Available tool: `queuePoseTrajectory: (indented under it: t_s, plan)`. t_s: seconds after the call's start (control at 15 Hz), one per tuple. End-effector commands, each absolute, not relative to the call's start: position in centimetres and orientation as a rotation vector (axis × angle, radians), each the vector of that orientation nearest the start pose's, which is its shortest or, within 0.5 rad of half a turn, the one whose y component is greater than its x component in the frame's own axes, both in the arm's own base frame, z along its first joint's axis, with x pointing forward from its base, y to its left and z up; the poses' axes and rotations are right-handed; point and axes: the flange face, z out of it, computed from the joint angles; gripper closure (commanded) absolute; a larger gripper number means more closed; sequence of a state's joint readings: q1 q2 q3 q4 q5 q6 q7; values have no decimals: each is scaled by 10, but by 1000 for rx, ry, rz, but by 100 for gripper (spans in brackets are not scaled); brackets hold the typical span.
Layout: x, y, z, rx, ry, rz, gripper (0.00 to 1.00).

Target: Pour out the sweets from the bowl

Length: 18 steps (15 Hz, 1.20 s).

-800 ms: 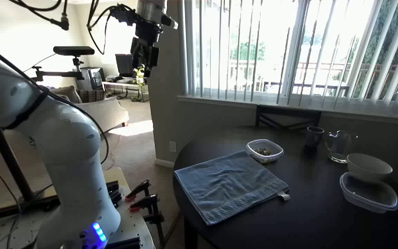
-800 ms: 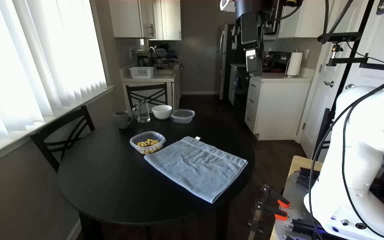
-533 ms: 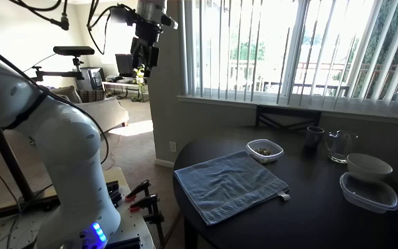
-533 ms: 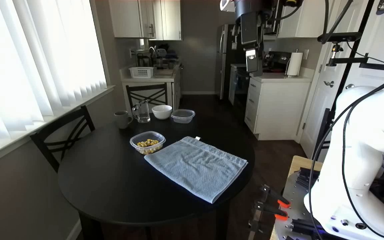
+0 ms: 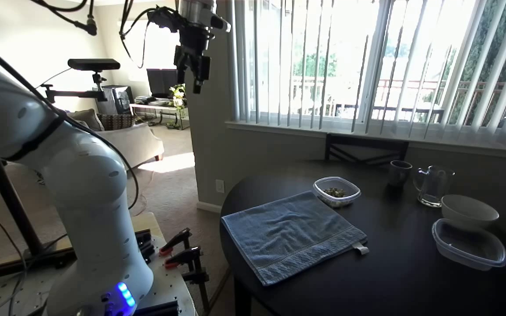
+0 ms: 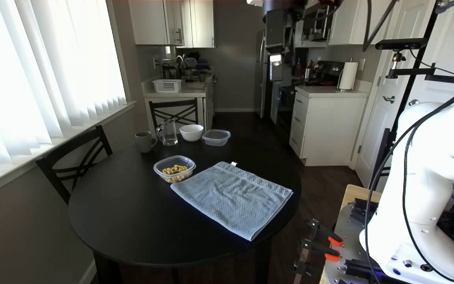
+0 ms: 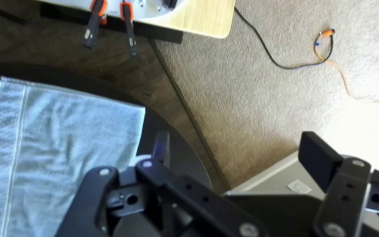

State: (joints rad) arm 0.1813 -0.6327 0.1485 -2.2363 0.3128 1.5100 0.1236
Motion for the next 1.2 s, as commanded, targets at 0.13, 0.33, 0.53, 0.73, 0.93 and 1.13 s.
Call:
queuePoseTrajectory:
  t_s: [0.13,0.33,0.53,0.73,0.93,1.13]
  plan:
    - [409,247,574,-2838,-109,-2,0]
    - [478,246,546,-2796,111,-61,0]
    - [538,220,515,-2730,320,-107,0]
    - [579,180,485,-2655,511,-173,0]
    - [597,155,461,-2568,695,-185,0]
    - [598,151,455,-2613,642,-180,0]
